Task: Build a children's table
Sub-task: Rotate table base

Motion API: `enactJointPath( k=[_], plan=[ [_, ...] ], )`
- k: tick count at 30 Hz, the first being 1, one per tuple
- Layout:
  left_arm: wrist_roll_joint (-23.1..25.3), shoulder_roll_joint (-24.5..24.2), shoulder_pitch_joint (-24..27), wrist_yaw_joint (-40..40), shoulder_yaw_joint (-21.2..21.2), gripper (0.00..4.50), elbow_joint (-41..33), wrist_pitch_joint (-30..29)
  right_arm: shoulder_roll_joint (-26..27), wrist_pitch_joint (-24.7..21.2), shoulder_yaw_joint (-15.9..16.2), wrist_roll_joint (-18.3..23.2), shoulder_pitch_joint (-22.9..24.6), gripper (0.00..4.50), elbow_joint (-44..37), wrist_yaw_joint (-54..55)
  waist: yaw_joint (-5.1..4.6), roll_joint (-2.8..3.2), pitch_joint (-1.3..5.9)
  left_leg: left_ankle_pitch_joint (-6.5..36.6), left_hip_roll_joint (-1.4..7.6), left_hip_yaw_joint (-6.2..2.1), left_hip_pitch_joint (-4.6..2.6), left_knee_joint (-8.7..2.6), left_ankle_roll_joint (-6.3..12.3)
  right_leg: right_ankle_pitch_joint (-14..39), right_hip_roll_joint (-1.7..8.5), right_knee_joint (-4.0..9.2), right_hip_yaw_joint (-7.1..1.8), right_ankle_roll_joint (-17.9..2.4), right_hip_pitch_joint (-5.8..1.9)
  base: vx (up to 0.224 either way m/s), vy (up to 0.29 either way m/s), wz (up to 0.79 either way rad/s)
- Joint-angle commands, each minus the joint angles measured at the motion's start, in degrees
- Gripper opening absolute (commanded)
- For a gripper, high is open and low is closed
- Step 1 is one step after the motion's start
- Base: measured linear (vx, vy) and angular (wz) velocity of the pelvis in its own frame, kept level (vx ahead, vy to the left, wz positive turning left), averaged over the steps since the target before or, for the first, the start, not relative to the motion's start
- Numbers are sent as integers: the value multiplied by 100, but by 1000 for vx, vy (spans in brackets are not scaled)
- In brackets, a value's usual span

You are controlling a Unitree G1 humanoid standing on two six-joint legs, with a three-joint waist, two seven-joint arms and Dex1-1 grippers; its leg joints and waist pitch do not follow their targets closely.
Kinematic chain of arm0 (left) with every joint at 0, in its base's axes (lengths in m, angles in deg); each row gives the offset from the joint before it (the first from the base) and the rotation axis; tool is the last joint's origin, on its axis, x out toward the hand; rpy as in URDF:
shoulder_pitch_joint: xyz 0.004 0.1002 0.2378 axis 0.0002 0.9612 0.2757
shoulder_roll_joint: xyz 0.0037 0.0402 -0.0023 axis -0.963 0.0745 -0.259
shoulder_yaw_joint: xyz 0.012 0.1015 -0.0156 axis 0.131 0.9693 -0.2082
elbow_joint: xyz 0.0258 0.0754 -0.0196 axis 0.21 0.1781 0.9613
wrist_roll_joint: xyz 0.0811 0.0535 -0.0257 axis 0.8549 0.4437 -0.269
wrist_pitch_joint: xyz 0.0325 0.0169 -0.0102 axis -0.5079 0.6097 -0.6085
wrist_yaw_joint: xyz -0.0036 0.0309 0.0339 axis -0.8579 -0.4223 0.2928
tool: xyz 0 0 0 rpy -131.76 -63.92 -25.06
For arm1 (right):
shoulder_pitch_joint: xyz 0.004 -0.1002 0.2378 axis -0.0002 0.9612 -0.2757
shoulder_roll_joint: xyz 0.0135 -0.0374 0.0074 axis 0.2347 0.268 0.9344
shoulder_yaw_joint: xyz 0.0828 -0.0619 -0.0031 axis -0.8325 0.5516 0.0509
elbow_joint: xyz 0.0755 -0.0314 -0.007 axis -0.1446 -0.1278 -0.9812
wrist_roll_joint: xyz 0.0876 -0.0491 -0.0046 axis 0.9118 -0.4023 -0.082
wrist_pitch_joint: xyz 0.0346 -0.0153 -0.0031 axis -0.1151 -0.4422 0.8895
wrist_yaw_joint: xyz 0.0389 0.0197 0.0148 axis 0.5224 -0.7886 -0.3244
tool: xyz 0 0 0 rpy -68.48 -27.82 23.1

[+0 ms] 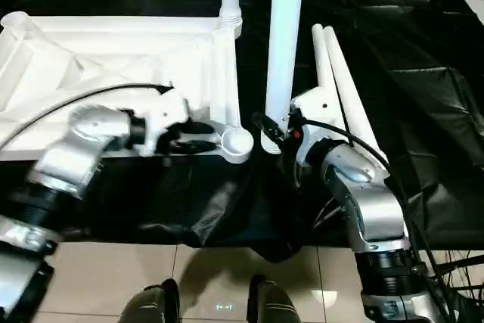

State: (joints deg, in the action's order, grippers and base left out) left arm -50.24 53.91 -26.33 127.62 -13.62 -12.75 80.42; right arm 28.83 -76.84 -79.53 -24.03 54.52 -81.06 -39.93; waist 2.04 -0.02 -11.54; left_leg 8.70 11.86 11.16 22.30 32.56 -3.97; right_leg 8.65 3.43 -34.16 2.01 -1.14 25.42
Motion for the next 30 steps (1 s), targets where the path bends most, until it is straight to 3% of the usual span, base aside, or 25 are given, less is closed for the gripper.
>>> enactJointPath(
  k=[1, 8, 10, 13, 15, 16, 23, 30],
  plan=[
    [62, -163, 13, 274, 208, 164, 153, 202, -54, 21, 22, 16, 29, 186, -122, -35, 23, -12, 639, 425, 57, -25, -109, -265, 501, 203, 337, 221, -254, -1541, -440, 0, 0, 0],
    [162, -286, 28, 215, 272, 164, 569, 468, -87, 0, 8, 31, 66, 186, -176, -49, 30, -34, 658, 392, 59, -14, -106, -251, 524, 54, 340, 196, -258, -1630, -457, 0, 0, 0],
    [196, -291, 7, 149, 261, 130, 731, 595, -91, 4, 7, 30, 66, 186, -173, -58, 32, -36, 664, 398, 56, -11, -109, -247, 520, 94, 340, 197, -259, -1618, -458, 0, 0, 0],
    [106, -235, -86, -26, 101, 124, 1136, 883, -94, 32, 16, 12, 21, 186, -105, -104, 31, -64, 684, 445, 37, -10, -100, -233, 497, 203, 339, 202, -261, -1563, -472, 0, 0, 0],
    [43, -242, -116, -2, 99, 85, 1216, 992, -96, 36, 20, 11, 13, 186, -95, -112, 37, -64, 675, 503, 40, -10, -106, -236, 467, 360, 343, 218, -262, -1534, -458, 0, 0, 0],
    [29, -244, -122, 8, 98, 85, 1234, 1017, -98, 39, 21, 10, 11, 186, -92, -116, 31, -87, 682, 525, 42, -7, -104, -235, 454, 407, 342, 219, -264, -1526, -464, 0, 0, 0],
    [52, -334, -256, 342, 223, 42, 1592, 1319, -135, 84, 27, 8, -47, 186, -16, -167, 40, -85, 698, 615, 36, -16, -100, -219, 362, 729, 347, 228, -271, -1420, -447, 0, 0, 0],
    [164, -401, -416, 563, 377, 4, 1949, 1562, -125, 79, 18, 1, -101, 186, 10, -178, 37, -82, 719, 601, 35, -21, -92, -205, 335, 593, 346, 200, -278, -1450, -458, 0, 0, 0]
  ],
)
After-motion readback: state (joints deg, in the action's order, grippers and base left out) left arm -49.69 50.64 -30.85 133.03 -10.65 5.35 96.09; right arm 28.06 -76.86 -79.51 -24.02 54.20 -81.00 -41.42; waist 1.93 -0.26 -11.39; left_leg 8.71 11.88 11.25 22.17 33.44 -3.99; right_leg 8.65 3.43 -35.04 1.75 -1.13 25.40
